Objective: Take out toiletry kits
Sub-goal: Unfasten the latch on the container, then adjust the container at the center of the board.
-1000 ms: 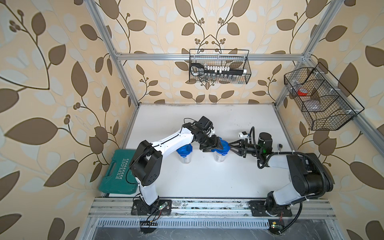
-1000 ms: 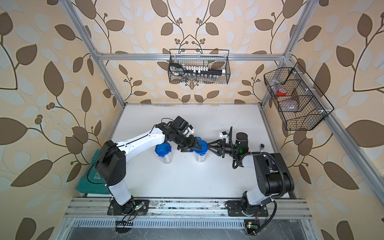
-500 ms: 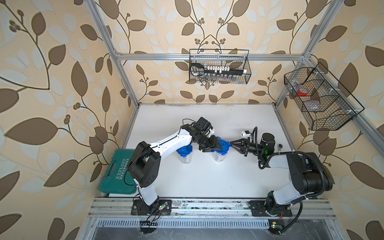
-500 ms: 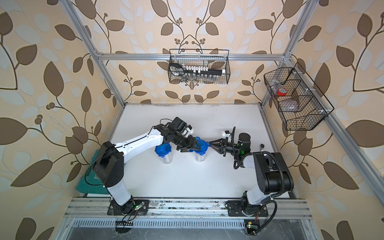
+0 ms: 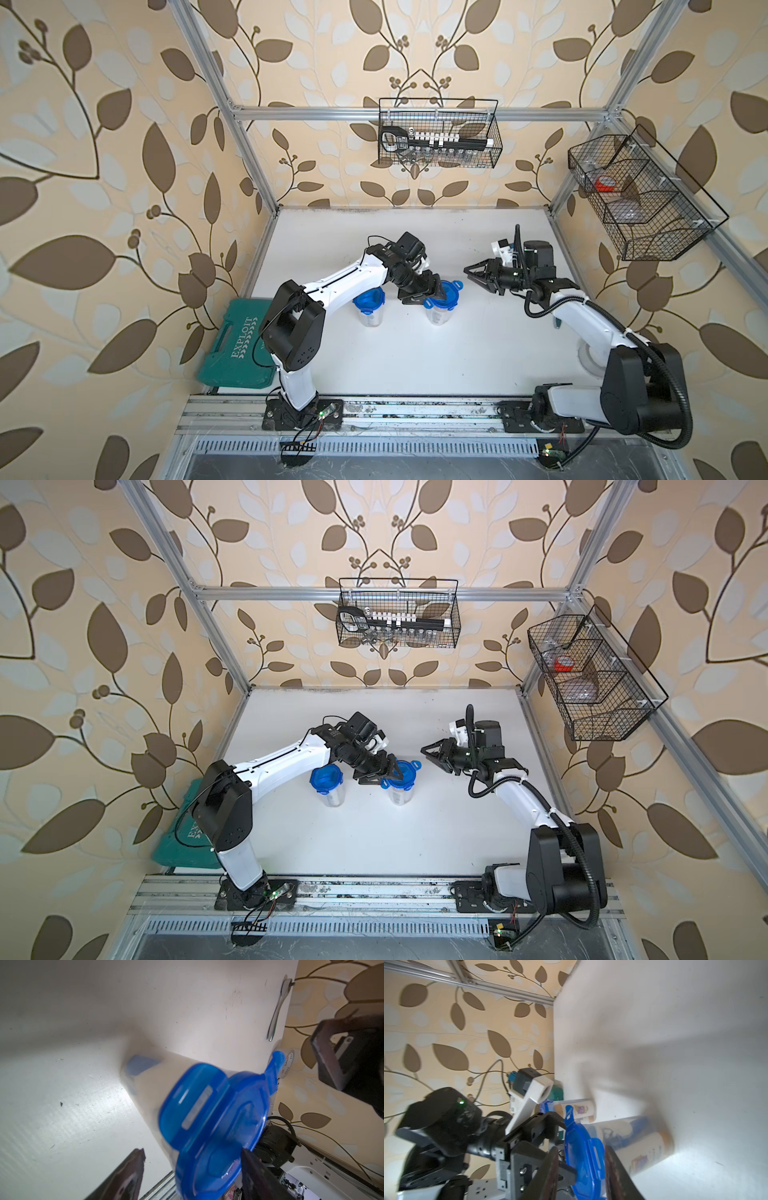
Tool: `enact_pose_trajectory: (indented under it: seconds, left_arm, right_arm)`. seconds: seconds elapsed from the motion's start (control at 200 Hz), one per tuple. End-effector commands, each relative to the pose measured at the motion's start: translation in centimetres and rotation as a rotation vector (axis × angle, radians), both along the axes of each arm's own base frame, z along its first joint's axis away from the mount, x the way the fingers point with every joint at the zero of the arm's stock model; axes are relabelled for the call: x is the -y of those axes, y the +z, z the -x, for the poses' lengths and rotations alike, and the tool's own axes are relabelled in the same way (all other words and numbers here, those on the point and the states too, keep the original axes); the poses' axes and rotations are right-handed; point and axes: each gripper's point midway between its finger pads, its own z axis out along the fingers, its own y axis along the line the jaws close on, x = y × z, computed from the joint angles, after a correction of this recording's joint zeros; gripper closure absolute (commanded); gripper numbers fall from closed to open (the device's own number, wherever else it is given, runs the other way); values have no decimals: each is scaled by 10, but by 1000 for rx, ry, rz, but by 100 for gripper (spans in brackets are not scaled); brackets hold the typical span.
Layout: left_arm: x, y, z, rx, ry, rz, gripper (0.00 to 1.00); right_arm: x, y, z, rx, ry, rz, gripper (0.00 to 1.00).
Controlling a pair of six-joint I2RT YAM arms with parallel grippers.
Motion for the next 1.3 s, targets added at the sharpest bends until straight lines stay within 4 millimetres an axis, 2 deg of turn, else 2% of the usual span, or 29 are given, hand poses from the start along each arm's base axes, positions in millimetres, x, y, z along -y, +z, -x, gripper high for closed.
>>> enact_pose_trajectory:
  seconds: [0.0, 0.14, 0.32, 0.55, 0.705, 0.81, 1.02, 1.145, 1.215, 1.295]
  left_arm:
    - [-7, 2, -5, 13, 28, -67, 25]
    - [-11, 10, -13, 36, 42, -55, 25]
    - [-26, 6, -20, 32, 67, -44, 27]
    - [-12, 4, -6, 16, 1, 0, 31]
    - [-13, -6, -2, -8, 0, -13, 35]
    - [-11, -6, 1, -9, 0, -8, 35]
    - [-4, -6, 0, -8, 13, 2, 35]
    - [-3, -9, -4, -10, 29, -4, 36]
    - [-2, -9, -5, -14, 33, -4, 37]
    - [-3, -8, -5, -7, 39, -4, 37]
  right_arm:
    - [26, -50, 39, -147, -8, 322, 63]
    - [16, -46, 41, -119, 6, 397, 61]
    - [-14, -49, 39, -108, 73, 405, 61]
    - [-14, -40, 17, -81, 35, 448, 60]
    - [-17, -36, 5, -75, 41, 456, 60]
    - [-22, -32, -5, -65, 49, 453, 60]
    - [-43, -27, -27, -44, 91, 410, 60]
    - [-57, -27, -31, -33, 134, 407, 61]
    - [-54, -28, -32, -38, 131, 425, 62]
    - [-39, -23, -30, -33, 96, 459, 64]
